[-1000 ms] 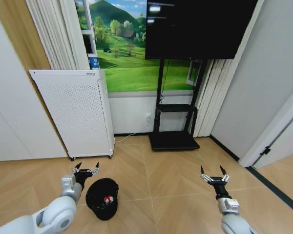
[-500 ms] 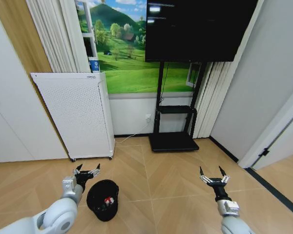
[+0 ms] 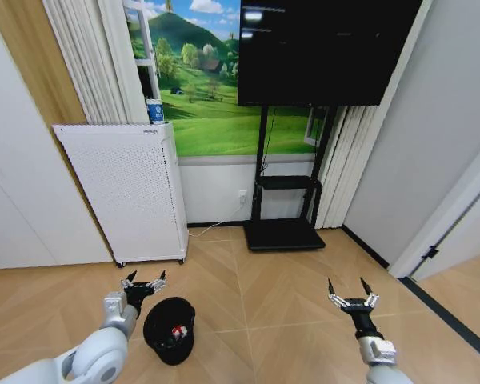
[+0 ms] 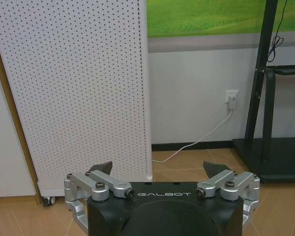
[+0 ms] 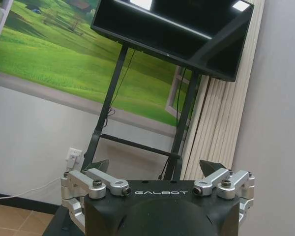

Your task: Pick up the trash bin and place the garbage on the floor into it.

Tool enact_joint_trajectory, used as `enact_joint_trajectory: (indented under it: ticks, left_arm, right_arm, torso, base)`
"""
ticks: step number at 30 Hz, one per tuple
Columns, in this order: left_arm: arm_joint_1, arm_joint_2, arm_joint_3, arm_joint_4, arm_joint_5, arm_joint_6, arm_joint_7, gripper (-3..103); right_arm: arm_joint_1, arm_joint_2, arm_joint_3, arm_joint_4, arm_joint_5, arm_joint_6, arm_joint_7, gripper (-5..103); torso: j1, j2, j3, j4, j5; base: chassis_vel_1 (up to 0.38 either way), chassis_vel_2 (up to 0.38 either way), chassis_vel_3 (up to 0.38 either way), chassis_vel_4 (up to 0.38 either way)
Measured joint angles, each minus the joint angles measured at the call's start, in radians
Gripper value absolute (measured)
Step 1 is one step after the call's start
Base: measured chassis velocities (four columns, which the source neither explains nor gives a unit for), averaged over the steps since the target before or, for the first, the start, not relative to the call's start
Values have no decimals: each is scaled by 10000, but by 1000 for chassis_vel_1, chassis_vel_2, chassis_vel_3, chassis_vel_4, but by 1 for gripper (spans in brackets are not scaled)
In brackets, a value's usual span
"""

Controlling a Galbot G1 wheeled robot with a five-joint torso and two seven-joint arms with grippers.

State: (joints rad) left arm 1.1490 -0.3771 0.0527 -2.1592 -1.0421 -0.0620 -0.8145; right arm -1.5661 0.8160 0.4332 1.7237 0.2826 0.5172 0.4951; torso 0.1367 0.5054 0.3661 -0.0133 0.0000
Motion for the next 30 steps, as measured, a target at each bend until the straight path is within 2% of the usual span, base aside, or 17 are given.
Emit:
enact_joint_trajectory:
  ticks: [5, 17, 23, 26, 27, 28, 30]
  left_arm:
    - [-31, -106, 74, 300, 476, -609, 193, 100]
    - [-87, -165, 115, 461, 538, -776, 306, 100]
    - [-89, -311, 207, 557, 611, -806, 326, 100]
    - [-71, -362, 212, 575, 635, -817, 329, 100]
    - [-51, -409, 217, 595, 668, -824, 329, 100]
    - [-51, -409, 217, 595, 668, -824, 329, 100]
    - [-31, -437, 239, 609, 703, -834, 336, 100]
  right_arm:
    - [-75, 6, 32, -23, 91, 142, -123, 100]
    - [110, 53, -1, -130, 135, 306, -195, 100]
    - [101, 111, -1, -232, 111, 565, -339, 100]
    - [89, 169, 1, -233, 83, 670, -383, 100]
    - [80, 210, 7, -224, 55, 745, -389, 100]
    - [80, 210, 7, -224, 55, 745, -389, 100]
    - [29, 245, 11, -198, 50, 782, -400, 100]
  torso:
    - [78, 212, 134, 0, 0]
    - [91, 235, 154, 0, 0]
    - [73, 203, 130, -1, -4]
    - [71, 193, 125, -1, 9]
    - [67, 187, 120, -2, -7]
    - [67, 187, 120, -2, -7]
    - [66, 181, 118, -1, 7]
  base:
    - [0, 0, 0, 0]
    - [-3, -54, 1, 70]
    - [5, -307, -8, 326]
    - [6, -430, -17, 410]
    - [15, -438, -29, 471]
    - [15, -438, -29, 471]
    - [49, -438, -66, 416]
